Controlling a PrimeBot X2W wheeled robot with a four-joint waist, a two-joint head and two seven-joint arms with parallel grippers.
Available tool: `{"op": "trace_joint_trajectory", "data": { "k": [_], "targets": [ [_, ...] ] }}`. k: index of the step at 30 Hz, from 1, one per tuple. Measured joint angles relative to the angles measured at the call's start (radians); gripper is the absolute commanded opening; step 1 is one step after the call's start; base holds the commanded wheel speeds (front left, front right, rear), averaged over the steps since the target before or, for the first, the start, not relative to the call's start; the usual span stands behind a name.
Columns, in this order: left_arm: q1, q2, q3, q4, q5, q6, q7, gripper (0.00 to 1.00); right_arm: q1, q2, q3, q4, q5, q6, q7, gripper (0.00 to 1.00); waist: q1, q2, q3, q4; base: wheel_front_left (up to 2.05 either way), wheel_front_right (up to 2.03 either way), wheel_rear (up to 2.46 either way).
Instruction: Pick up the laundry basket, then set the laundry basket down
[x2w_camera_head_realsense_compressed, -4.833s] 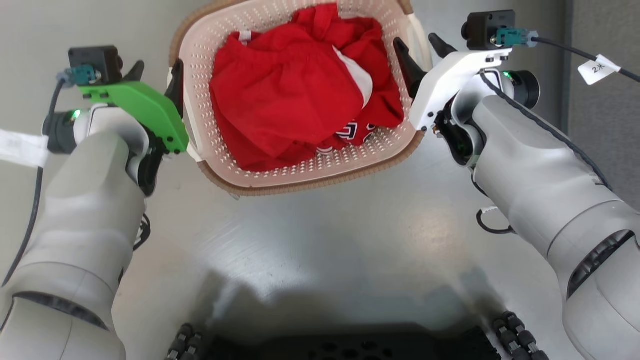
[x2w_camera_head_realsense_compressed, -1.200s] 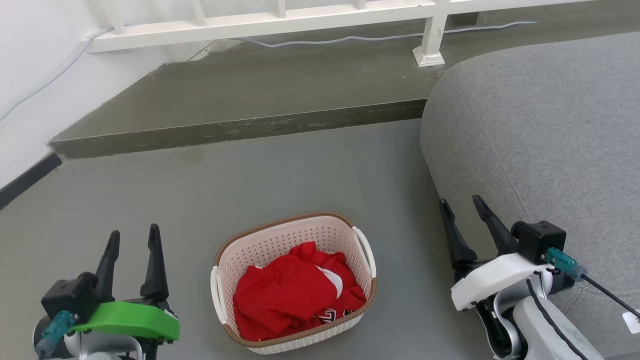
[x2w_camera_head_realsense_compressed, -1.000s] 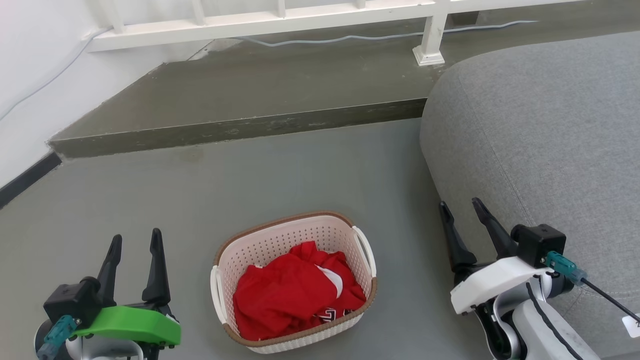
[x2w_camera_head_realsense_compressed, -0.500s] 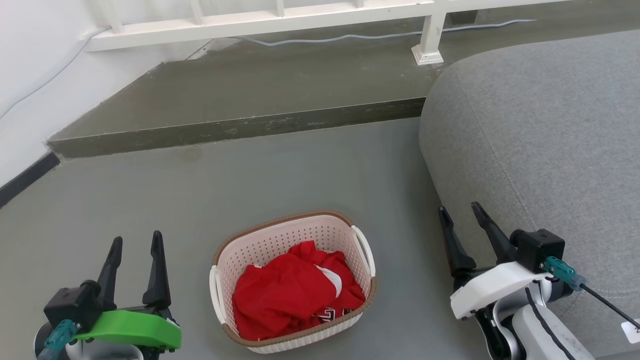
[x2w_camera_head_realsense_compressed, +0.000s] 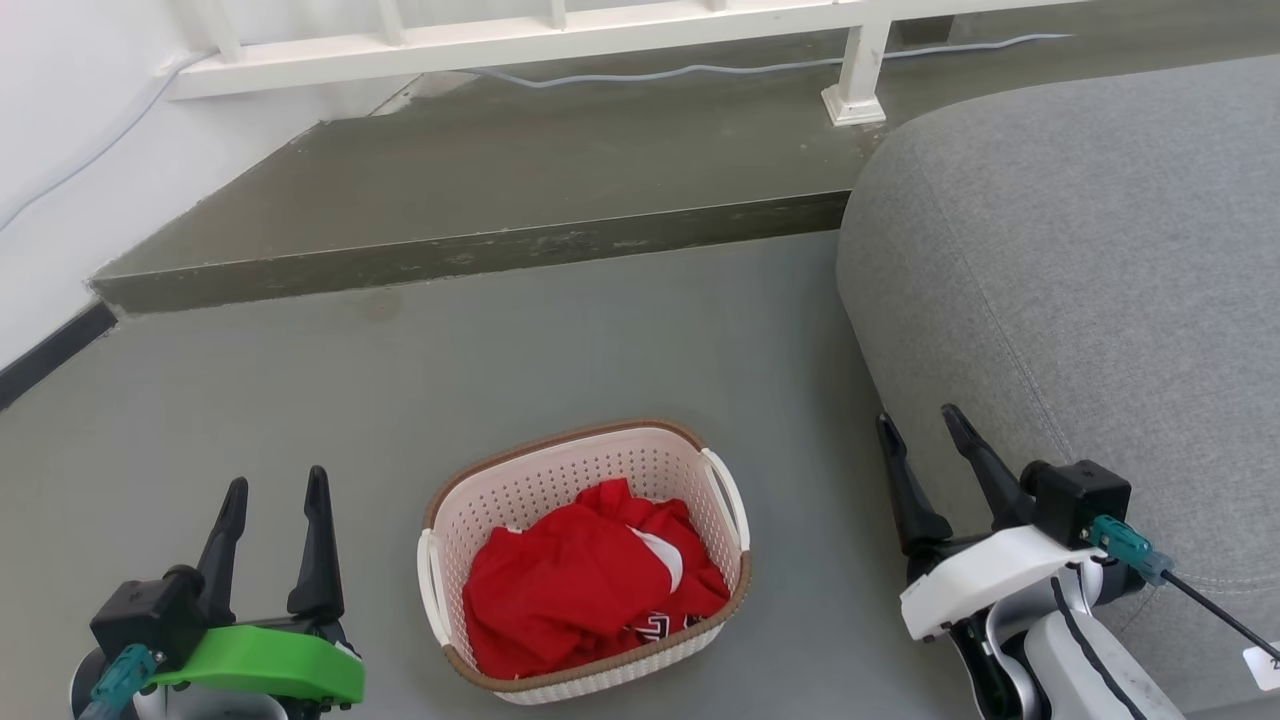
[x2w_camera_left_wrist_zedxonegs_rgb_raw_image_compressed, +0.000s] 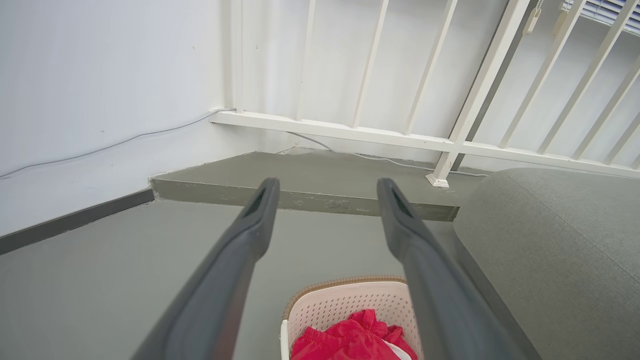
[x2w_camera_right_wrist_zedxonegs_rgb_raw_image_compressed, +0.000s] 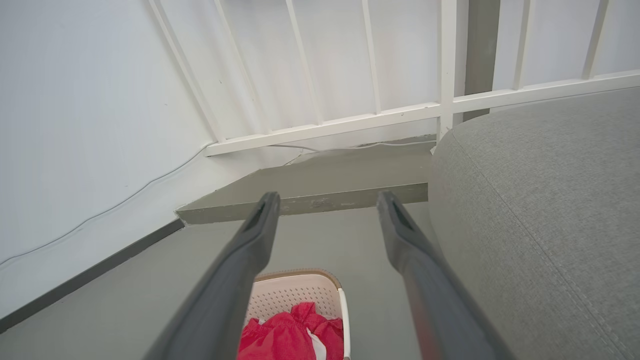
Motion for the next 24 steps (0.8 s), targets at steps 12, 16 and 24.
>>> {"op": "trace_joint_trajectory", "data": {
  "k": [12, 16, 24],
  "targets": [
    [0.013, -0.019, -0.006, 0.057, -0.005, -0.009, 0.006, 0.0, 0.048, 0.011, -0.002, 0.043, 0.005, 0.009, 0.001, 0.0, 0.0, 0.0, 0.003, 0.0, 0.0, 0.0, 0.0],
    [0.013, -0.019, -0.001, 0.061, -0.042, -0.009, 0.017, 0.0, 0.049, 0.013, -0.009, 0.038, 0.034, 0.01, 0.003, 0.0, 0.0, 0.0, 0.001, 0.001, 0.0, 0.0, 0.0],
    [0.01, -0.02, 0.014, 0.08, -0.177, -0.009, 0.059, 0.0, 0.049, 0.017, -0.04, 0.027, 0.172, 0.02, 0.026, 0.0, 0.0, 0.0, -0.003, 0.005, 0.0, 0.0, 0.0]
  ]
}}
